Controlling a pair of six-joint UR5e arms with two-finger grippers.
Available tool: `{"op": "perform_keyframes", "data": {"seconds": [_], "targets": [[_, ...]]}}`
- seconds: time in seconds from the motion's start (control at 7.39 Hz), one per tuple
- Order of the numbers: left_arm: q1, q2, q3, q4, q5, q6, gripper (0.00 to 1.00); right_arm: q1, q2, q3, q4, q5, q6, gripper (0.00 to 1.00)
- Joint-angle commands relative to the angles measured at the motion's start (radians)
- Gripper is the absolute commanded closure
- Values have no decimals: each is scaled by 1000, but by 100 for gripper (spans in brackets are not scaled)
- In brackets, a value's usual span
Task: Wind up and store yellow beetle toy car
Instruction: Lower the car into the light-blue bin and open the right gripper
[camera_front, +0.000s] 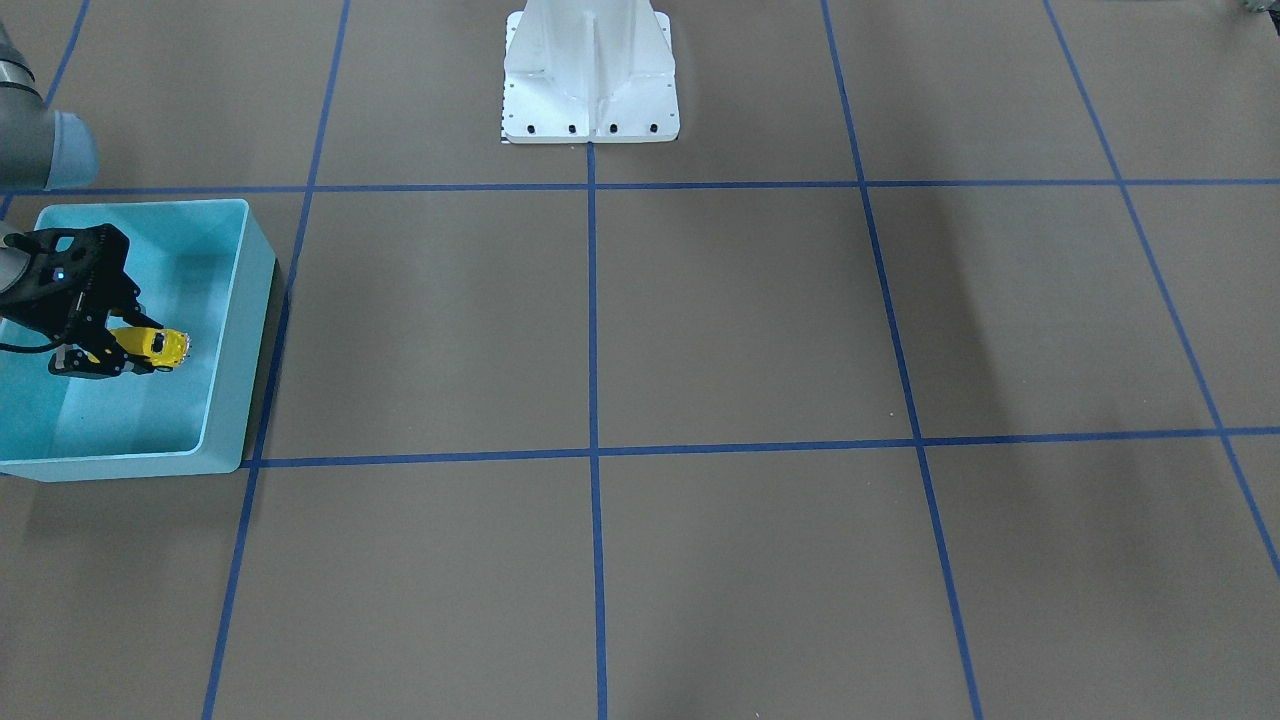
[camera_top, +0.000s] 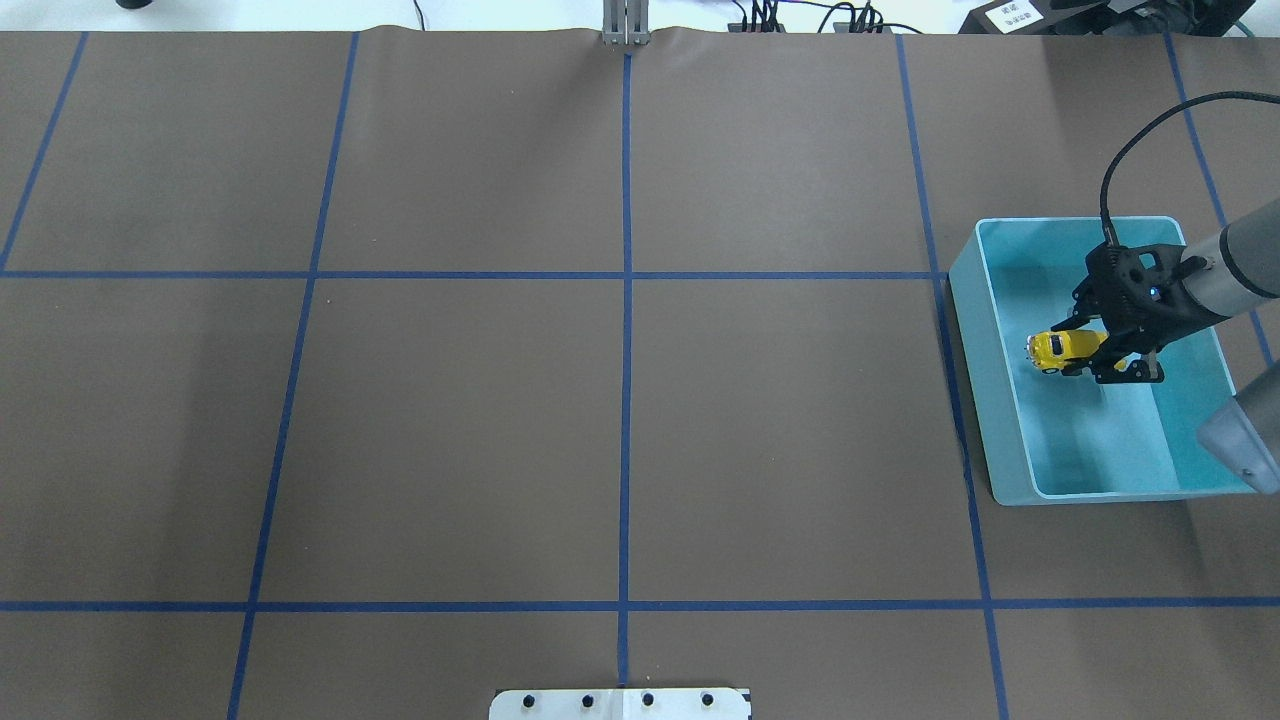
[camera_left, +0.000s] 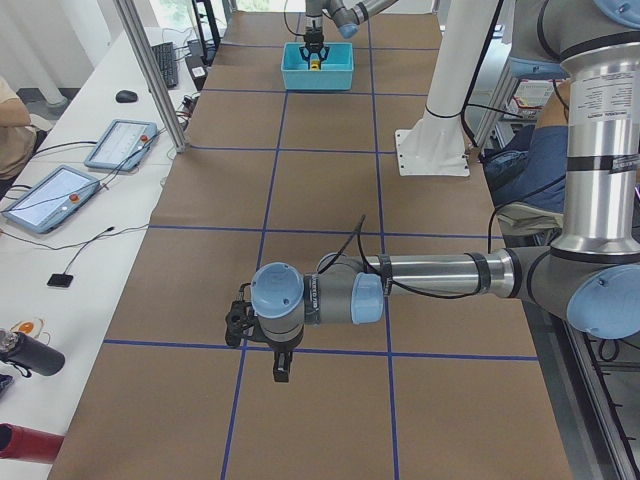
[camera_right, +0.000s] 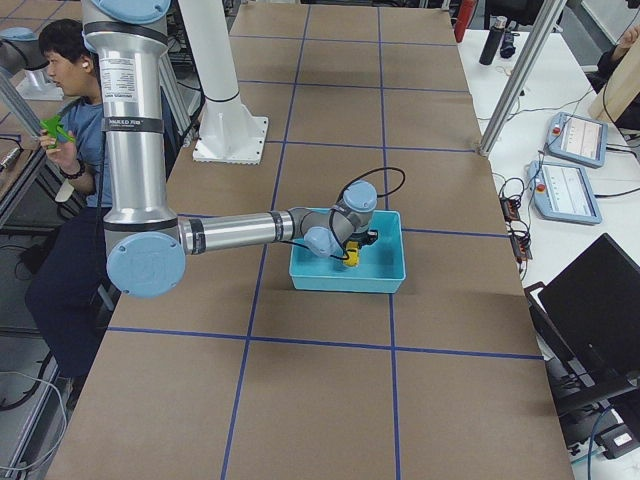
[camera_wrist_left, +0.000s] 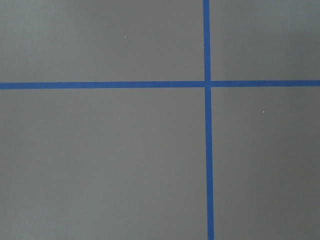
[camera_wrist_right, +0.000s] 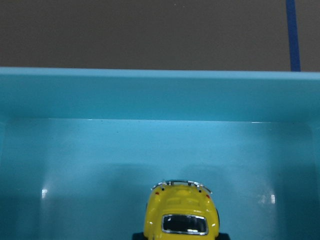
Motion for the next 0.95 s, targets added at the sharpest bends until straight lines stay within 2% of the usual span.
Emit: {"op": "perform_keyframes", "data": {"seconds": [0.0,0.14,0.54,0.68,0.81], "targets": [[0,0,1,1,0,1,0,-16,1,-1,2,-1,29,47],[0,0,1,-1,0,2,0,-16,1,2,4,4,29,0],[0,0,2,-3,0,2,0,-15,-1,22,5,8,29,0],[0,0,4,-4,0,2,0,-12,-17,94,5,13,35,0],[0,0,2,-4,-2,2,0,2,-68,214,-2,16,78,0]]}}
